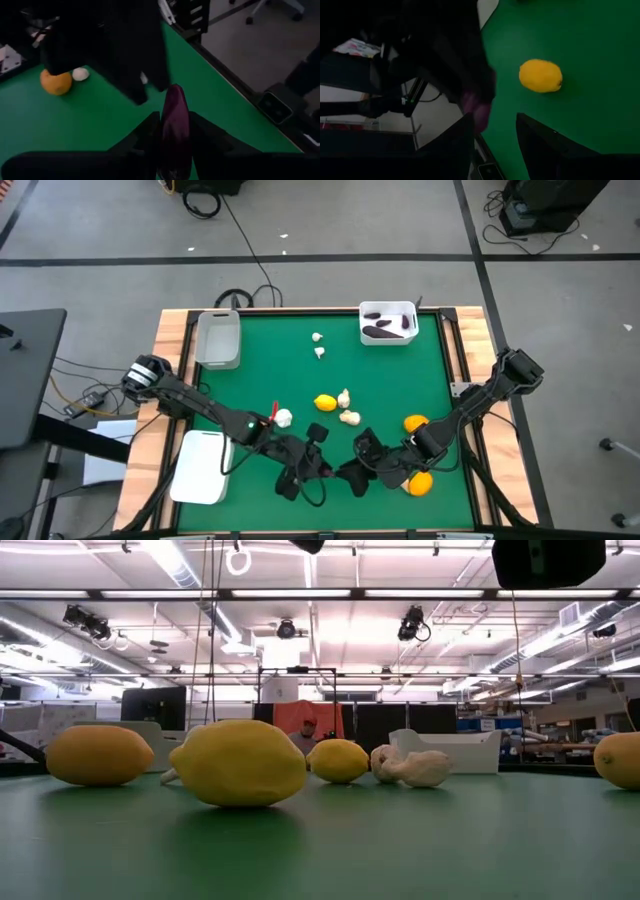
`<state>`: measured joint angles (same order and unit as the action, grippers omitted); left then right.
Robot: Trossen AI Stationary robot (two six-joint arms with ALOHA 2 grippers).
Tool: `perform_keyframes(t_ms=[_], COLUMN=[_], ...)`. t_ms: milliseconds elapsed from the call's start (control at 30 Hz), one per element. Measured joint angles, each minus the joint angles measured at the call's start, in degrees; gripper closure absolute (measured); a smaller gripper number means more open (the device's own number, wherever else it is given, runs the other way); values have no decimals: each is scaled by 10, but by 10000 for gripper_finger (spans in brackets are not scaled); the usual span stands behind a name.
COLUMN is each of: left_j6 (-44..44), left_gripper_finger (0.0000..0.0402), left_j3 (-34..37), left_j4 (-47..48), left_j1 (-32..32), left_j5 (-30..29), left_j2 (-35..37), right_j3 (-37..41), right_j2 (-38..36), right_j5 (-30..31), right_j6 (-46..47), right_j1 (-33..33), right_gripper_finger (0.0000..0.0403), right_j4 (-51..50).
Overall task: Sort produce into baskets
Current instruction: Put the eggplant into the top white bin
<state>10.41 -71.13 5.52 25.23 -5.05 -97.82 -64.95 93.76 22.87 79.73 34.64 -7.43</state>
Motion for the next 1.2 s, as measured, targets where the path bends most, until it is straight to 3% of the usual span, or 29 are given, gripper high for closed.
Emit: perform_keyframes(t_ms=[400, 800, 1000, 1200], left_j6=[-1, -18, -89, -150], left_gripper_finger=[302, 302, 294, 255], left_j3=[0, 0, 0, 0], left_j4=[-16, -24, -20, 8], left_j1=[0, 1, 0, -3], left_j5=[-20, -20, -36, -56], left_j2=[0, 1, 1, 1], right_j3=[0, 0, 0, 0], right_j2=[0, 0, 0, 0], right_j5=[-30, -44, -30, 9], right_j6=[-15, -35, -28, 6], right_j1=[-5, -12, -12, -19], right_gripper_finger=[256, 391, 392, 394], right_j4=[19, 41, 33, -8])
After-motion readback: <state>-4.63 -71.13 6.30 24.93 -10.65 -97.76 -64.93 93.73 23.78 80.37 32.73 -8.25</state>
